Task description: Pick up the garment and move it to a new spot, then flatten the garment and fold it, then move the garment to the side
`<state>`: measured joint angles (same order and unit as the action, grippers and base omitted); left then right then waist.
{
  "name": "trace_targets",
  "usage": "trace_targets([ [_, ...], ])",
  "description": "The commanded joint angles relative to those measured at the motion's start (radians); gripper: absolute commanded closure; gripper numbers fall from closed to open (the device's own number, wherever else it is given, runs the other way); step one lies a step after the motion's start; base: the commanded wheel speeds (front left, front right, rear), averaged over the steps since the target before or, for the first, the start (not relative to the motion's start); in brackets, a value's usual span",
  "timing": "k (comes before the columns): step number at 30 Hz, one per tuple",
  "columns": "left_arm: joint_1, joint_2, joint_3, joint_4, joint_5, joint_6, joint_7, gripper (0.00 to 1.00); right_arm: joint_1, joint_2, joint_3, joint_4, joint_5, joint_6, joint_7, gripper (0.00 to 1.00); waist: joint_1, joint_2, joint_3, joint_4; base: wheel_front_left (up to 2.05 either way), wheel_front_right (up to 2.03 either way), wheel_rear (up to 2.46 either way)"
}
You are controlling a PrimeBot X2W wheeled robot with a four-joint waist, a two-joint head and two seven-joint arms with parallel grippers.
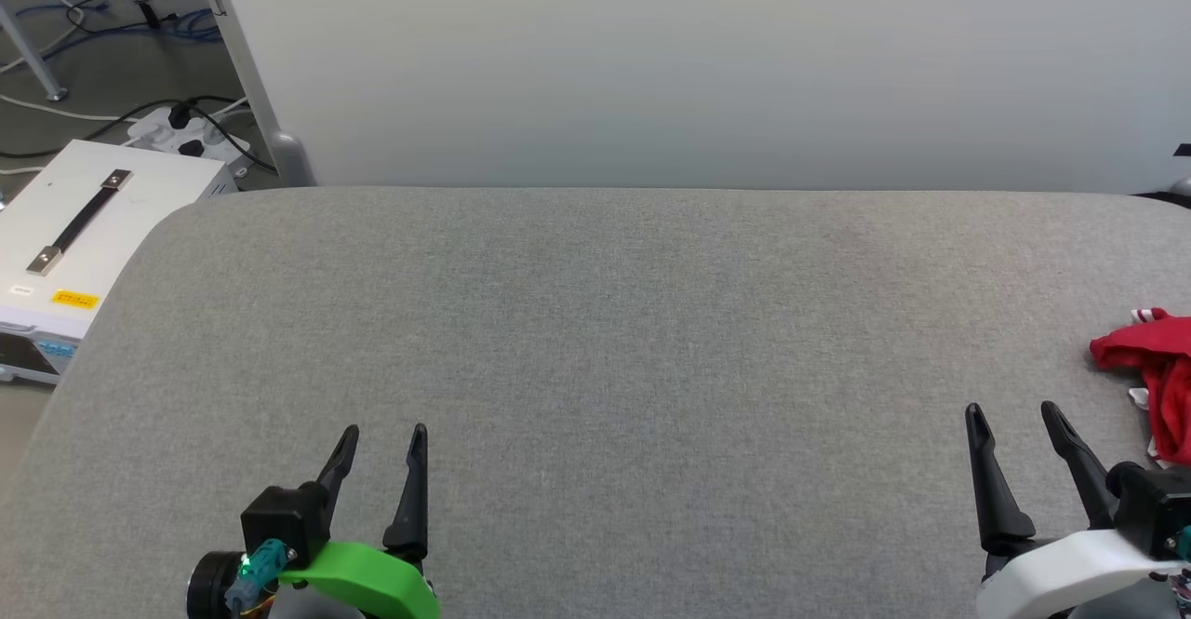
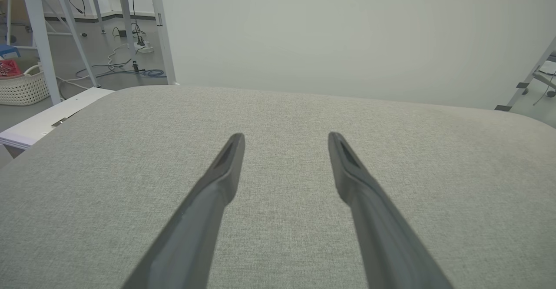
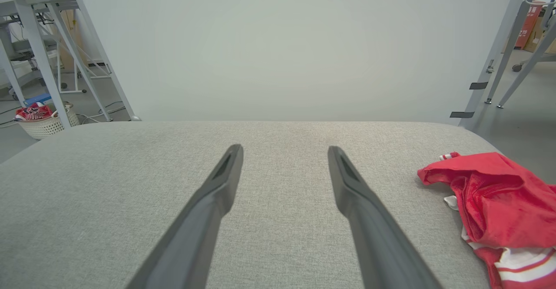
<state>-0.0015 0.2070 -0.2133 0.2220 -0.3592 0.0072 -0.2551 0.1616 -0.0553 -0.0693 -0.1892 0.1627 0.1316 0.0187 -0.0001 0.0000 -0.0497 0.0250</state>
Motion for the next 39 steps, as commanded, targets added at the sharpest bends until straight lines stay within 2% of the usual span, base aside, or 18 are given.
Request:
trace_targets([
  [1,-0.017,0.007,0.001,0.005,-0.004,-0.003,-0.002,0.00,-0.009,0.002,-0.002,0.006,0.001,-0.001,-0.004,0.00,0.0001,0.0000,0.001,0.000,0.00,0.00,0.00],
  [4,-0.024,0.008,-0.004,0.006,-0.002,-0.006,-0.002,0.00,-0.011,0.002,-0.003,0.010,-0.008,-0.001,0.003,0.00,0.0001,0.0000,0.004,0.001,0.00,0.00,0.00],
  [5,-0.004,0.003,-0.005,0.002,0.001,-0.003,0.001,1.00,0.000,0.000,-0.001,0.007,-0.005,0.000,0.003,1.00,0.0001,0.0000,0.002,-0.001,0.00,0.00,0.00],
  [39,-0.002,-0.036,0.048,-0.054,0.089,-0.004,0.064,1.00,-0.040,0.001,0.017,0.052,-0.044,0.000,-0.002,1.00,0.0001,0.0000,0.014,-0.007,0.00,0.00,0.00],
])
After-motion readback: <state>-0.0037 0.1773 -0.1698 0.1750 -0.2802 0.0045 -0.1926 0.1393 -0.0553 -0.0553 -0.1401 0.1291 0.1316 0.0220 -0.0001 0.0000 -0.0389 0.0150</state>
